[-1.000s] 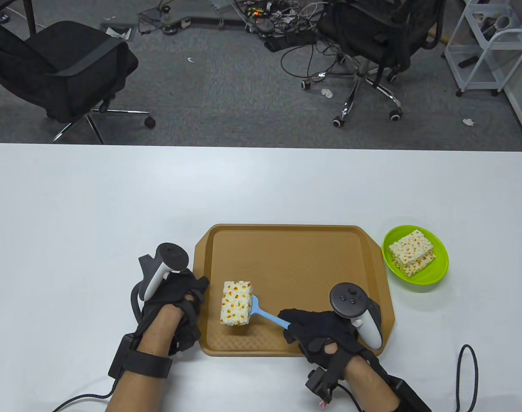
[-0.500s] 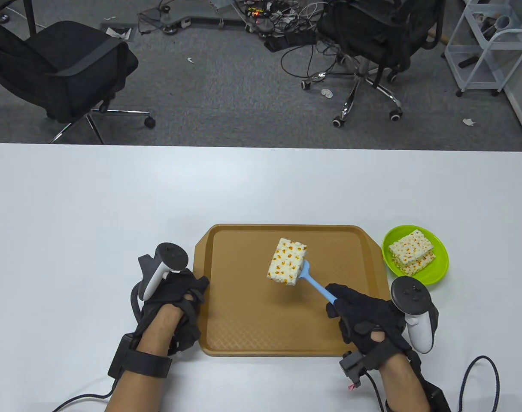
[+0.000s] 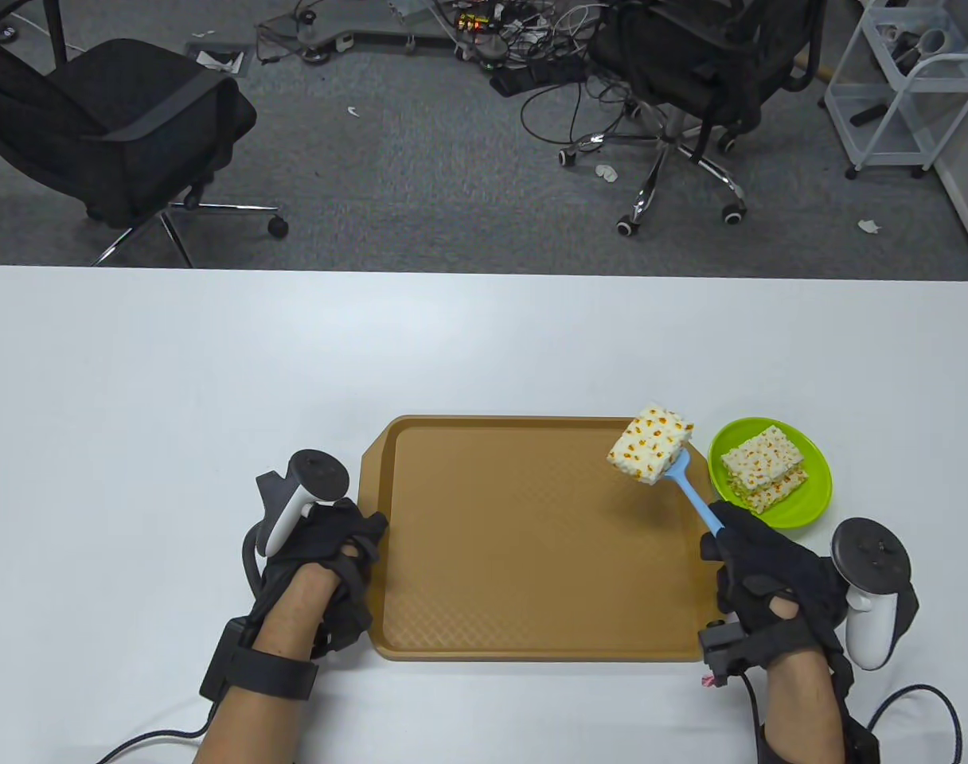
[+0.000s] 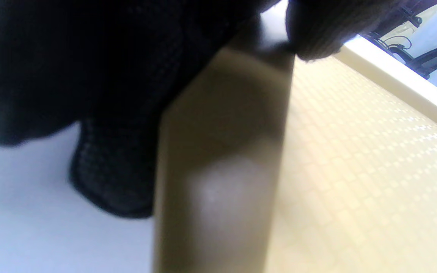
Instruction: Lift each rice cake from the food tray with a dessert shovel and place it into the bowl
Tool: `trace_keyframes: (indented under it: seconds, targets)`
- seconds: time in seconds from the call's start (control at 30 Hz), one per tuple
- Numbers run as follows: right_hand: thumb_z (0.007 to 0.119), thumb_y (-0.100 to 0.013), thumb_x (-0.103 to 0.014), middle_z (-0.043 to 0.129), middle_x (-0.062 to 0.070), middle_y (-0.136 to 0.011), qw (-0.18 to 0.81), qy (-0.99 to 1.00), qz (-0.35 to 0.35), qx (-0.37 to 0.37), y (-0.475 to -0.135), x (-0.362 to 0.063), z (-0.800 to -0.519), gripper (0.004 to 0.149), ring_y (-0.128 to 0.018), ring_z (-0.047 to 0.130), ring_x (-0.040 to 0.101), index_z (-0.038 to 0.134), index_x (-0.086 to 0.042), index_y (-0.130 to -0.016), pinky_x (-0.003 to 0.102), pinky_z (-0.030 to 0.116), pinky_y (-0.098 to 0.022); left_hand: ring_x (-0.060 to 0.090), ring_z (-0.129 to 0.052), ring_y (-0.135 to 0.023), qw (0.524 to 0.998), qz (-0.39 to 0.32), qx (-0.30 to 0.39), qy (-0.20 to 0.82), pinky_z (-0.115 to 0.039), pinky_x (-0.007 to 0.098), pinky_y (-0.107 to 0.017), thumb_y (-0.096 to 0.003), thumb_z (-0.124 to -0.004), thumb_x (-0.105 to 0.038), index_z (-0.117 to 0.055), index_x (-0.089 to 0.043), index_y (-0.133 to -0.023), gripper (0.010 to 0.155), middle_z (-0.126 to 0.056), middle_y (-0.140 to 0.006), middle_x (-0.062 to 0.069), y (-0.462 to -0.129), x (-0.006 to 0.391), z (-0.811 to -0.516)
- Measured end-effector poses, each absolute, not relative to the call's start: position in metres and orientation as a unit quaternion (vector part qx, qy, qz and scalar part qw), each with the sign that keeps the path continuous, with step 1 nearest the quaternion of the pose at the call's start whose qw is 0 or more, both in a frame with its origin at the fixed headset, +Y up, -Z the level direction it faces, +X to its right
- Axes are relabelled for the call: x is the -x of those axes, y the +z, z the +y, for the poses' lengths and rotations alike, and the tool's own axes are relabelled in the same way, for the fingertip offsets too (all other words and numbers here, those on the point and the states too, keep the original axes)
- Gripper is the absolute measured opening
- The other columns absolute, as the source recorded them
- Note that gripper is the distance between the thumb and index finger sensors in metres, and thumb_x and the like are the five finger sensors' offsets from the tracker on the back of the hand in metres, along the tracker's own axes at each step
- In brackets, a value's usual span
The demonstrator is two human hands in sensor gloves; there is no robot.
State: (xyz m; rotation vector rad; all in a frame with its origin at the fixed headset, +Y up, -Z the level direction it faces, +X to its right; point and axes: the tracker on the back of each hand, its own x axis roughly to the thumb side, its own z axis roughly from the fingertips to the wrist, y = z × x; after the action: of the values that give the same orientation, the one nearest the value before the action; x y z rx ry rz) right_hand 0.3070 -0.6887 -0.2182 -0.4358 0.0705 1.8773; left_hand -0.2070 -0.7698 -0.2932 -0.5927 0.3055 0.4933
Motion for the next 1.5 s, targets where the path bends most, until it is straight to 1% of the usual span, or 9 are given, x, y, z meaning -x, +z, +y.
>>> trace_keyframes:
  seconds: [0.37, 0.5, 0.77, 1.0, 1.23, 1.3, 1.43, 1.5]
  targets:
    - [0.072, -0.039, -0.03, 0.094, 0.011, -0.063, 0.545, 0.781, -0.014, 0.306, -0.213, -0.358, -0.699, 0.054, -0.014, 0.092, 0.007, 0.075, -0.011, -0.089, 0.034, 0.09, -0.015, 0.029, -0.114, -0.028, 0.916, 0.147, 0.288, 0.238, -0.095, 0.042, -0.013, -0.05, -0.073, -0.05, -0.052, -0.004, -0.098, 0.07, -0.102, -0.055, 0.015, -0.294, 0.206, -0.77]
    - [0.073, -0.039, -0.03, 0.095, 0.011, -0.062, 0.525, 0.779, -0.033, 0.341, -0.208, -0.368, -0.699, 0.053, -0.013, 0.092, 0.006, 0.077, -0.01, -0.088, 0.034, 0.09, -0.013, 0.029, -0.114, -0.028, 0.916, 0.146, 0.288, 0.236, -0.095, 0.042, -0.013, -0.0499, -0.073, -0.05, -0.052, -0.004, -0.098, 0.07, -0.102, -0.055, 0.015, -0.294, 0.206, -0.77]
    - [0.074, -0.039, -0.03, 0.096, 0.012, -0.061, 0.479, 0.788, -0.042, 0.385, -0.202, -0.376, -0.697, 0.053, -0.01, 0.091, 0.007, 0.078, -0.01, -0.087, 0.034, 0.09, -0.01, 0.029, -0.114, -0.028, 0.916, 0.146, 0.289, 0.238, -0.095, 0.042, -0.013, -0.05, -0.073, -0.05, -0.052, -0.004, -0.098, 0.07, -0.102, -0.055, 0.015, -0.295, 0.206, -0.77]
    - [0.074, -0.038, -0.03, 0.097, 0.012, -0.06, 0.406, 0.816, -0.048, 0.408, -0.204, -0.372, -0.695, 0.052, -0.009, 0.091, 0.007, 0.079, -0.009, -0.086, 0.034, 0.09, -0.01, 0.029, -0.114, -0.028, 0.916, 0.146, 0.288, 0.238, -0.095, 0.042, -0.013, -0.05, -0.073, -0.05, -0.051, -0.004, -0.098, 0.07, -0.102, -0.055, 0.015, -0.295, 0.206, -0.77]
    - [0.078, -0.036, -0.029, 0.1, 0.013, -0.056, 0.303, 0.846, -0.108, 0.424, -0.2, -0.362, -0.682, 0.05, -0.007, 0.092, 0.008, 0.085, -0.011, -0.082, 0.035, 0.09, -0.008, 0.029, -0.114, -0.028, 0.916, 0.145, 0.288, 0.24, -0.095, 0.042, -0.013, -0.0501, -0.073, -0.05, -0.051, -0.004, -0.098, 0.07, -0.102, -0.055, 0.015, -0.295, 0.206, -0.77]
    - [0.079, -0.036, -0.029, 0.1, 0.013, -0.056, 0.272, 0.852, -0.111, 0.433, -0.197, -0.361, -0.679, 0.049, -0.007, 0.092, 0.008, 0.085, -0.011, -0.082, 0.035, 0.09, -0.008, 0.029, -0.114, -0.028, 0.915, 0.145, 0.288, 0.24, -0.095, 0.042, -0.013, -0.0499, -0.073, -0.05, -0.051, -0.004, -0.098, 0.07, -0.102, -0.055, 0.015, -0.295, 0.206, -0.77]
    - [0.079, -0.036, -0.029, 0.1, 0.013, -0.056, 0.25, 0.852, -0.119, 0.444, -0.197, -0.363, -0.679, 0.049, -0.007, 0.092, 0.008, 0.085, -0.011, -0.082, 0.035, 0.09, -0.008, 0.029, -0.114, -0.028, 0.915, 0.145, 0.288, 0.24, -0.095, 0.042, -0.013, -0.05, -0.073, -0.05, -0.051, -0.004, -0.098, 0.07, -0.102, -0.055, 0.015, -0.295, 0.206, -0.77]
    - [0.079, -0.037, -0.029, 0.1, 0.013, -0.057, 0.245, 0.853, -0.112, 0.447, -0.197, -0.363, -0.68, 0.049, -0.007, 0.092, 0.008, 0.085, -0.011, -0.082, 0.035, 0.09, -0.009, 0.029, -0.114, -0.028, 0.915, 0.145, 0.289, 0.241, -0.095, 0.043, -0.013, -0.05, -0.073, -0.05, -0.051, -0.004, -0.098, 0.07, -0.102, -0.055, 0.015, -0.295, 0.206, -0.77]
